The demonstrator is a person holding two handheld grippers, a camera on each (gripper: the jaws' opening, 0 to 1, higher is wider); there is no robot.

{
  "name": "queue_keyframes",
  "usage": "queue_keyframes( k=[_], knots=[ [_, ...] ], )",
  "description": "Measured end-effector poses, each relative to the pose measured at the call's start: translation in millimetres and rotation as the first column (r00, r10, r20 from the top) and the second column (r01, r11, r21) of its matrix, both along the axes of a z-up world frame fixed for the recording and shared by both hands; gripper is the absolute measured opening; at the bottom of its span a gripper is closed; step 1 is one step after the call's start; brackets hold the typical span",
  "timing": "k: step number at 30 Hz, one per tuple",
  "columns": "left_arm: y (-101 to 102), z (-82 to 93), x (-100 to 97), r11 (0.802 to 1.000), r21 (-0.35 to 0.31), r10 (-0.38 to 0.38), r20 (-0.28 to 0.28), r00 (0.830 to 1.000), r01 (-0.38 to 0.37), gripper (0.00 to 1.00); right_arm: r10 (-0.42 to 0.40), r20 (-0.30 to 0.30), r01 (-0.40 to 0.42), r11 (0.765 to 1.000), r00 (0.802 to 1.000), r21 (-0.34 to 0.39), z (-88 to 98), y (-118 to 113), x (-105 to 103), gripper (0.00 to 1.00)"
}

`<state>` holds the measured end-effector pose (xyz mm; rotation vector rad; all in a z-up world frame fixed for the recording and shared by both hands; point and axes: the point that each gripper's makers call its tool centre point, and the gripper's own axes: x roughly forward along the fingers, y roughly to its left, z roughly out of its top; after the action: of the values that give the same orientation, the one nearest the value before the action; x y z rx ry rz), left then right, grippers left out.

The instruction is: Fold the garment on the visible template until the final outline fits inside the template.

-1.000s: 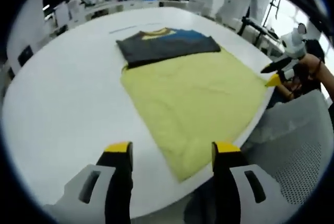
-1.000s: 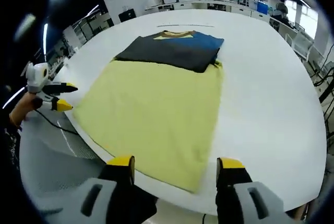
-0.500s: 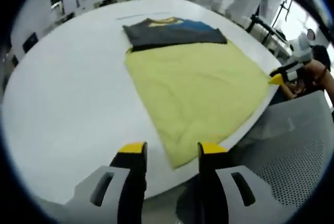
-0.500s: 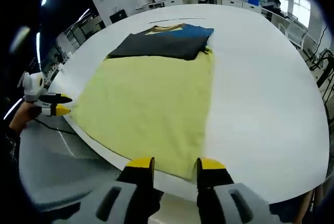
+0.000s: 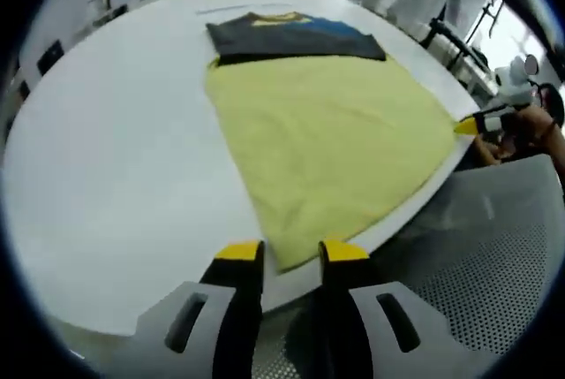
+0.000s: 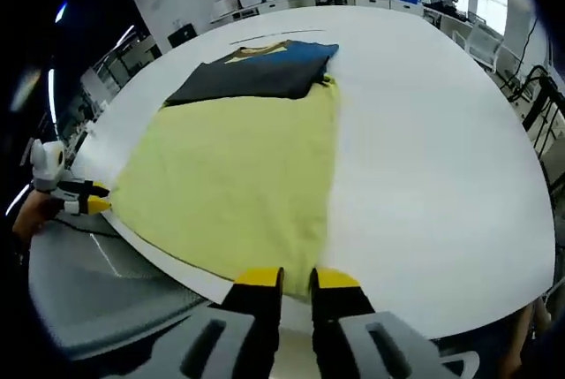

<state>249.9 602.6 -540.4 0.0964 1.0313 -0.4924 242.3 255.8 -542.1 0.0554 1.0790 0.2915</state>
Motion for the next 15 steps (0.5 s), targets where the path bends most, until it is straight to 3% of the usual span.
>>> queue_keyframes(
  k=[6, 15],
  knots=[
    [1.8, -0.6, 0.1, 0.999, -0.007, 0.034, -0.016, 0.999, -0.034, 0.19, -0.005, 0.003, 0.005, 1.000, 1.000, -0.004, -0.4, 1.0, 1.3, 0.05],
    [-1.8, -1.8, -3.1, 0.997, -0.009, 0.071, -0.057, 0.996, -0.072, 0.02, 0.033, -0.002, -0.033, 0.999, 0.999, -0.041, -1.7, 0.7, 2.5, 0.00]
  ],
)
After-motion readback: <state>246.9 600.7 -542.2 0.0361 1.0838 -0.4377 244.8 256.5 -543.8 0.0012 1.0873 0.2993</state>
